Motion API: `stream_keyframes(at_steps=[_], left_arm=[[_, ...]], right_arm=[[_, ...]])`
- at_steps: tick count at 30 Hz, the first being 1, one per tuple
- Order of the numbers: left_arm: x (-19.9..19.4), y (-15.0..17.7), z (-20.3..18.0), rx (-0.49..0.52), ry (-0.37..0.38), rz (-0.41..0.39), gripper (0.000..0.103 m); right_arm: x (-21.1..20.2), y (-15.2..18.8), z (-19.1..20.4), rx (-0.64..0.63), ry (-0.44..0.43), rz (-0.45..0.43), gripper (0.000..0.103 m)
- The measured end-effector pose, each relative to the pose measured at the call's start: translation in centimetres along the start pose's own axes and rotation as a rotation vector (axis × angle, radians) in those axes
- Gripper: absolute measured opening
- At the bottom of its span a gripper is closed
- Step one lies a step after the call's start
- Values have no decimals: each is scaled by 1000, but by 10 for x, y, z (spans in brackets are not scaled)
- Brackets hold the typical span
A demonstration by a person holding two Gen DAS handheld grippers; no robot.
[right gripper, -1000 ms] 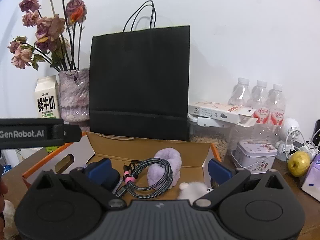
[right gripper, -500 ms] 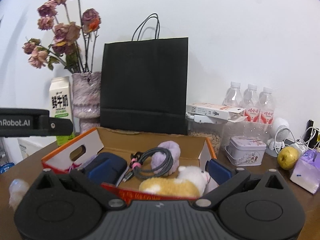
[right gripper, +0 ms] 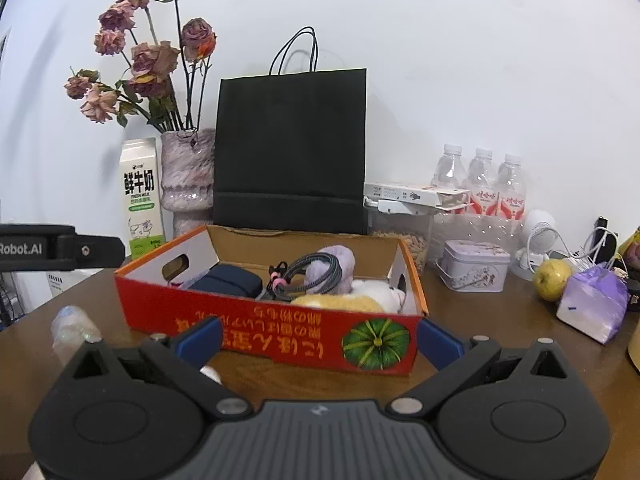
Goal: Organize objects
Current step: 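Withdraw both open grippers from the box toward the remaining table items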
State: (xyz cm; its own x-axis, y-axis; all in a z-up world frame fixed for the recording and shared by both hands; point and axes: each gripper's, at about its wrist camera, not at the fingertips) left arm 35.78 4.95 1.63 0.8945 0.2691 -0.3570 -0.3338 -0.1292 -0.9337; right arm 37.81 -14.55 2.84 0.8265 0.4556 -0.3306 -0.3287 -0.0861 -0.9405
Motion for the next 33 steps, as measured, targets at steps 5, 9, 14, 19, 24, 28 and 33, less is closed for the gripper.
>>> stream_keyframes(at_steps=[5, 9, 14, 19, 24, 28, 33], left_arm=[[-15, 13, 3, 21, -2, -5, 103], [-22, 21, 7, 27, -2, 12, 103], [-30, 32, 10, 57, -3, 32, 103], [-36, 46, 17, 72, -2, 72, 103], [-44, 58, 24, 83, 4, 101, 103], [-52, 66, 28, 87, 8, 110, 103], [-58, 75, 35, 76, 3, 132, 103]], right_arm=[[-17, 10, 7, 3, -3, 7, 103], [-26, 20, 14, 0, -6, 25, 103], [-37, 29, 21, 3, -5, 32, 103], [-48, 39, 24, 16, -5, 47, 103], [-58, 52, 28, 22, -5, 68, 103], [-64, 61, 33, 21, -10, 91, 103], [-74, 67, 38, 18, -15, 99, 103]])
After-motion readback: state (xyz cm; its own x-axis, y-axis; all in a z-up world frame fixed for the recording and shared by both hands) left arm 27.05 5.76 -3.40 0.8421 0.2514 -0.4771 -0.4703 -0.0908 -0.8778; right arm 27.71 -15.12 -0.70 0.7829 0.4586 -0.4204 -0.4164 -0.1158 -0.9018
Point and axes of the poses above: each gripper's, at about its wrist camera, not at the fingertips, and x roughly the way its jaws point, z to its left, y to its underside, and after that the axes turned 15 degrees about -y, right-handed
